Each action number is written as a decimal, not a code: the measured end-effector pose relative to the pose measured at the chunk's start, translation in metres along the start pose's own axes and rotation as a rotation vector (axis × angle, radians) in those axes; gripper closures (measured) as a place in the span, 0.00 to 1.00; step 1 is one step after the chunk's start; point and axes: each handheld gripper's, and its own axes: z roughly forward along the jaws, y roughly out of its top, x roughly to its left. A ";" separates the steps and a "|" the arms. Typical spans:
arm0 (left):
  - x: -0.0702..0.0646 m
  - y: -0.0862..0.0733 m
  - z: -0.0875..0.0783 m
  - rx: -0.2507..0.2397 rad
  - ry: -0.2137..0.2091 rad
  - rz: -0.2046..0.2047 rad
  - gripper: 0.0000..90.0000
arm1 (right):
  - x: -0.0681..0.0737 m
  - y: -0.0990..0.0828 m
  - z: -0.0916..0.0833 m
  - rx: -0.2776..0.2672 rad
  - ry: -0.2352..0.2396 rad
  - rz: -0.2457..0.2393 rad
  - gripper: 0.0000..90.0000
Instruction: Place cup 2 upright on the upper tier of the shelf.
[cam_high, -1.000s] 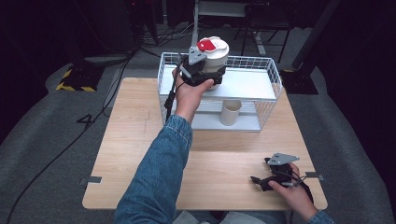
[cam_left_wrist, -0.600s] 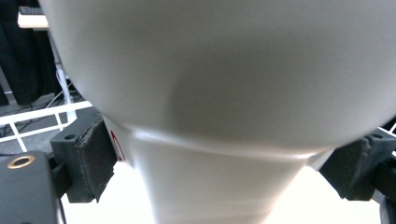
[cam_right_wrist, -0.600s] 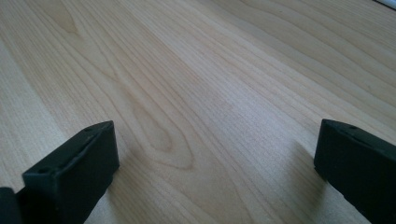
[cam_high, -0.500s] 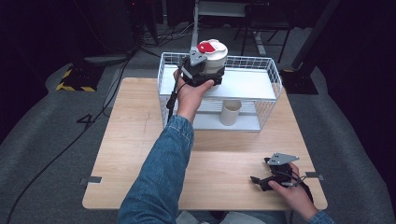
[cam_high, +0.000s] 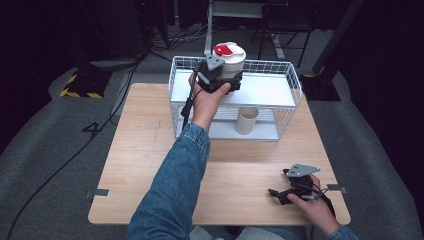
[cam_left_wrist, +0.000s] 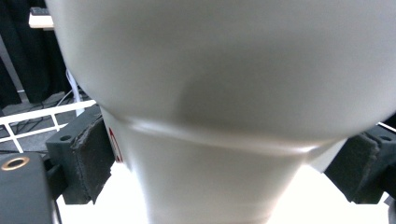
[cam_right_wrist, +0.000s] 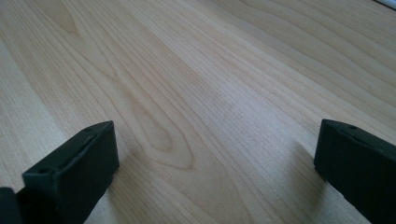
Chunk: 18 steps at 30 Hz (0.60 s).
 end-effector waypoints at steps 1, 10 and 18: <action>0.000 0.000 0.000 0.002 0.003 0.003 0.10 | 0.000 0.000 0.000 0.000 0.000 0.000 0.00; -0.001 -0.001 -0.006 -0.009 0.045 0.029 0.03 | 0.000 0.000 0.000 0.000 0.000 -0.001 0.00; -0.004 0.000 -0.017 -0.010 0.053 0.042 0.06 | 0.000 0.000 0.000 0.000 0.000 -0.001 0.00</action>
